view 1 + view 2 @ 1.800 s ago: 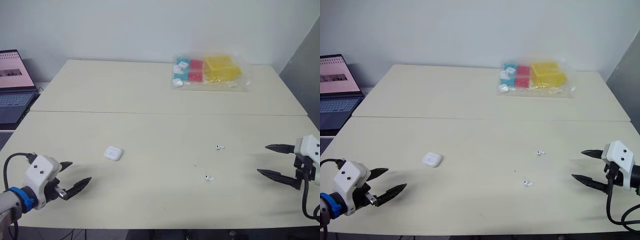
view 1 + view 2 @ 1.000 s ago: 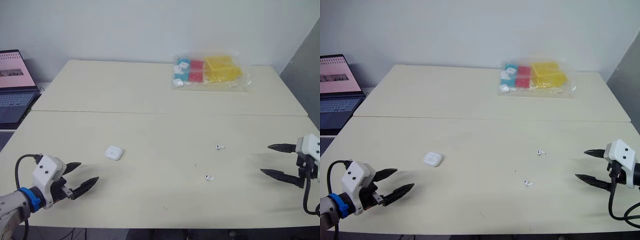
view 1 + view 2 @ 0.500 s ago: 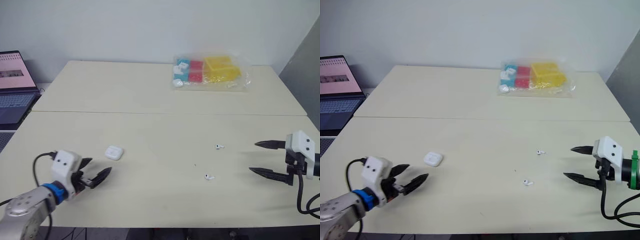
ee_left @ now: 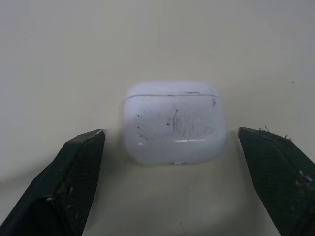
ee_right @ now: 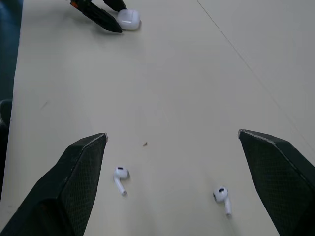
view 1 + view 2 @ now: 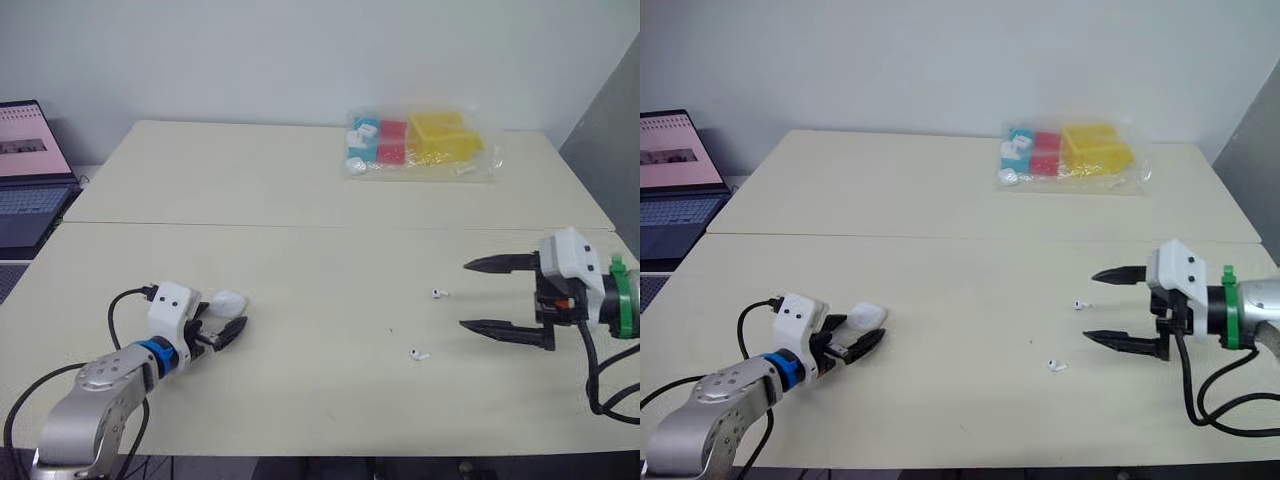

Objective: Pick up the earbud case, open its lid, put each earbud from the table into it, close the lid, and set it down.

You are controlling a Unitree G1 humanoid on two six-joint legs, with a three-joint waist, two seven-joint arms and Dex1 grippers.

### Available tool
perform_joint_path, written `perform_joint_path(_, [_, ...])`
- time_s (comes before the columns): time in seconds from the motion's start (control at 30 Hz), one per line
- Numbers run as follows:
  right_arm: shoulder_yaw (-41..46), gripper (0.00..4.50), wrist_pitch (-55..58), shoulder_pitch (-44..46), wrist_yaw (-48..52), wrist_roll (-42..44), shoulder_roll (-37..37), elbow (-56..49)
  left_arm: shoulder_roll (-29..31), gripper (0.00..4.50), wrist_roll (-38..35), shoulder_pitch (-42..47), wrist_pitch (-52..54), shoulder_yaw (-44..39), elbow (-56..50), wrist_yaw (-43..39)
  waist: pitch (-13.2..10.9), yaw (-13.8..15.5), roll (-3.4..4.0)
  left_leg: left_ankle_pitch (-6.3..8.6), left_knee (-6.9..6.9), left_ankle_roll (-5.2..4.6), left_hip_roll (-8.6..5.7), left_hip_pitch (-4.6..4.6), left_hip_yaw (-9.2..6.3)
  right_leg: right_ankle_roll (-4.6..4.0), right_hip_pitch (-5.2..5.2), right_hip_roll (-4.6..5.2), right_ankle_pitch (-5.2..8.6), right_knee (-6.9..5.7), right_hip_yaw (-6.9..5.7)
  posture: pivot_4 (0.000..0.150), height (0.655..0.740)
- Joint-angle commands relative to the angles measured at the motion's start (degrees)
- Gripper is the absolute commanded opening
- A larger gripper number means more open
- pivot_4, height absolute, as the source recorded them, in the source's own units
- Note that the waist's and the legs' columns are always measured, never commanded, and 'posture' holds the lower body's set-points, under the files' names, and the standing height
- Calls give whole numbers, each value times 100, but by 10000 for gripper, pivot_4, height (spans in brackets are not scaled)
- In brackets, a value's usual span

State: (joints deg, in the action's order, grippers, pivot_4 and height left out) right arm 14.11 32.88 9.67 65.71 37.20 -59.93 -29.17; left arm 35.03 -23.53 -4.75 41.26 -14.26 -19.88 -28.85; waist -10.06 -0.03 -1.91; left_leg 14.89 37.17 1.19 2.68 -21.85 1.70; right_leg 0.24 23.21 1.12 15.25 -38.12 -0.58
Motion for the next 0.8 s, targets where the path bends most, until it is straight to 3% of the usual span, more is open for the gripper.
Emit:
perform_joint_path(0.03, [-110, 44739, 71, 209, -52, 131, 4, -172, 47, 45000, 100, 169, 3, 102, 210, -17, 0, -1, 0, 0, 0, 0, 0, 1, -1, 7, -1, 0, 4, 0, -1, 1500, 7400])
perform_joint_path(0.47, [-364, 44739, 36, 467, -57, 86, 0, -104, 243, 45000, 96, 540, 319, 496, 613, -416, 15, 14, 22, -2, 6, -2, -1, 6, 0, 20, -4, 2, 7, -9, 1, 1500, 7400])
perform_joint_path(0.7, [-294, 45000, 60, 416, -121, 101, -5, -175, 568, 28179, -39, 460, 656, 669, 555, -871, 20, 8, 31, -2, 4, -2, -2, 4, 8, 19, -3, 2, 6, -3, 6, 1500, 7400])
perform_joint_path(0.8, [-245, 45000, 98, 382, -183, 116, -6, -213, 711, 27919, -67, 406, 663, 733, 507, -1098, 20, 6, 32, -1, 2, -2, -3, 3, 11, 19, -3, 3, 6, 3, 8, 1500, 7400])
